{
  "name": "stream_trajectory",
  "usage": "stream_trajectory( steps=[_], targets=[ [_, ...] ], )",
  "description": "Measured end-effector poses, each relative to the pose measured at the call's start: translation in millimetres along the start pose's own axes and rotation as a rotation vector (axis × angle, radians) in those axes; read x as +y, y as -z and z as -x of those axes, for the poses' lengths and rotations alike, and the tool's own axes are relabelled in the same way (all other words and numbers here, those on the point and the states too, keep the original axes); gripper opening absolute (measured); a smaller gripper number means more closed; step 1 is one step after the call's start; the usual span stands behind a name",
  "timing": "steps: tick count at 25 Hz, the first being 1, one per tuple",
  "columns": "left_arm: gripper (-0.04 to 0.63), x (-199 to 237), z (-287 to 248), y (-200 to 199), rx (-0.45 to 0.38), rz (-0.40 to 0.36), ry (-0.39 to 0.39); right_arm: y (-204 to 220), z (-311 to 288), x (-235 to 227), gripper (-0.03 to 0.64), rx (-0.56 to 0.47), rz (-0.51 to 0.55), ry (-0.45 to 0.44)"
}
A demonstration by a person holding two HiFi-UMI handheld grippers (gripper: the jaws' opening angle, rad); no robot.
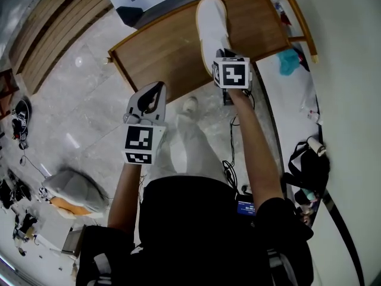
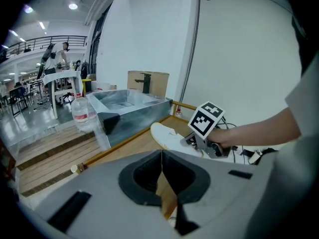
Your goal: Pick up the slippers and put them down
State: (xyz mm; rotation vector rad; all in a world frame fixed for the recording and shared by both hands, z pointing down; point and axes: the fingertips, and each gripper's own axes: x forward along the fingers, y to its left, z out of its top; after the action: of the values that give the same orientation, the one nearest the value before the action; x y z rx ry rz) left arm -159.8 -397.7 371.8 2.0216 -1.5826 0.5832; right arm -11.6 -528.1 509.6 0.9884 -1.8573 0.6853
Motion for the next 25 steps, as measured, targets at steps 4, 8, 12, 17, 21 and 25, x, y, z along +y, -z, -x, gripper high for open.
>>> stream_trajectory(
  steps=[4, 8, 12, 17, 21, 25],
  targets=[
    [0.006, -2, 5, -5, -0.014, -0.01, 0.013, 2, 14, -1, 0.017, -0.028, -0.015, 0.011],
    [0.006, -5, 17, -15, -0.036, -0.024, 0.031, 8, 34, 1, 0.017, -0.029, -0.026, 0.026],
    [0.006, -8, 28, -26, -0.06, -0.052, 0.052, 11, 60, 6, 0.015, -0.058, -0.04, 0.041],
    [0.006, -14, 47, -36, -0.08, -0.089, 0.078, 10, 96, 17, 0.014, -0.11, -0.096, 0.032],
    [0.006, -23, 69, -47, -0.114, -0.12, 0.099, 8, 132, 30, 0.013, -0.162, -0.123, 0.033],
    [0.006, -29, 93, -51, -0.135, -0.144, 0.114, 7, 168, 45, 0.012, -0.226, -0.14, 0.035]
  ],
)
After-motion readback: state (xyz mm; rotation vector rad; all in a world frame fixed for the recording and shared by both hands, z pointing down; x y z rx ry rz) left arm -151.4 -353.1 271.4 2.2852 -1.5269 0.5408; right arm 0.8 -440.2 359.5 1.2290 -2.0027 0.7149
